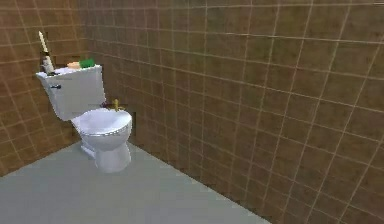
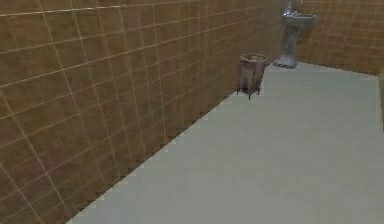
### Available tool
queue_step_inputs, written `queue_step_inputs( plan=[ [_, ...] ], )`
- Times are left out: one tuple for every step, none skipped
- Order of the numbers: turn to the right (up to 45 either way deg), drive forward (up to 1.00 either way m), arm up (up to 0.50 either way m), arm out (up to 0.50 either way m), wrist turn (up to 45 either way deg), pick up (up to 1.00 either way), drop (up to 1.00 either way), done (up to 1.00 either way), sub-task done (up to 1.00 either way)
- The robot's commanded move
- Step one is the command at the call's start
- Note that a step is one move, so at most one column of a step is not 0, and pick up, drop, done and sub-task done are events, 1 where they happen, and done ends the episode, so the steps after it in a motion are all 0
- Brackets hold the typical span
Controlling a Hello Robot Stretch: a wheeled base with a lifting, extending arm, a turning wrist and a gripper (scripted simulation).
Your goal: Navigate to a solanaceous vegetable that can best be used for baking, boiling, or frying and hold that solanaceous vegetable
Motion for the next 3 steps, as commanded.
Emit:
queue_step_inputs(
  plan=[
    [0.0,0.05,0.0,0.0,0.0,0.0,0.0,0.0,0.0],
    [-45.0,0.0,0.0,0.0,0.0,0.0,0.0,0.0,0.0],
    [-42.0,0.0,0.0,0.0,0.0,0.0,0.0,0.0,0.0]
  ],
)
